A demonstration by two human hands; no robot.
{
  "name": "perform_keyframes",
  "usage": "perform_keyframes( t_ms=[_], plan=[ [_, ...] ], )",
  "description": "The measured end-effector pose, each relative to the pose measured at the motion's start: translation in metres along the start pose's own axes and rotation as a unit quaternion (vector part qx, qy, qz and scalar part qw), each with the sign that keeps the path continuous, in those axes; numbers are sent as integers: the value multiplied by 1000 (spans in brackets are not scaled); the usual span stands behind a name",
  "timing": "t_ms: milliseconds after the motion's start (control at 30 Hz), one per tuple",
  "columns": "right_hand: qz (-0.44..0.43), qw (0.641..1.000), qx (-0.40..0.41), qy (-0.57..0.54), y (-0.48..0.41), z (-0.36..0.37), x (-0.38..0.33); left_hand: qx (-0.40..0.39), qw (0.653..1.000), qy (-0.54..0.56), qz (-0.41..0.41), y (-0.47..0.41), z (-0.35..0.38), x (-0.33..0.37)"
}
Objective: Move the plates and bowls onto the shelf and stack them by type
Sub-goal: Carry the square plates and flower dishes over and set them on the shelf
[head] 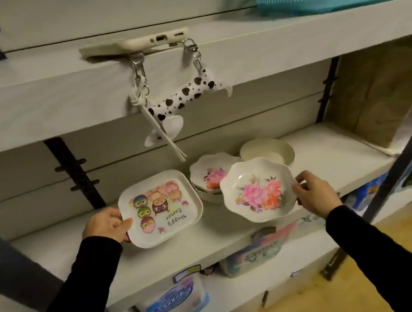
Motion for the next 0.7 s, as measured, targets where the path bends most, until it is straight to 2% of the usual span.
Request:
perform_keyframes(
  t_ms=[233, 467, 600, 700],
  plan=[
    [-73, 997, -30, -24, -60, 14, -12, 63, 994, 23, -91, -16, 17, 3],
    [-84, 994, -50, -48, -86, 31, -18, 66, 988, -6, -137, -38, 34, 7],
    [-82, 994, -47, -53, -94, 36, -21, 35, 984, -129, -114, -49, 48, 25],
    [-73, 995, -38, -58, -99, 35, -21, 19, 979, -168, -117, -60, 62, 32]
  ],
)
Point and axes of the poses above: each hand's wrist, its own y-axis away from the middle knuckle, its own z-axis out of the palm, x = y × z, the point moved 2 cm from there along -y, towards the middle knuckle, and after that the axes turned 12 degrees about x, right-handed, at the moved point
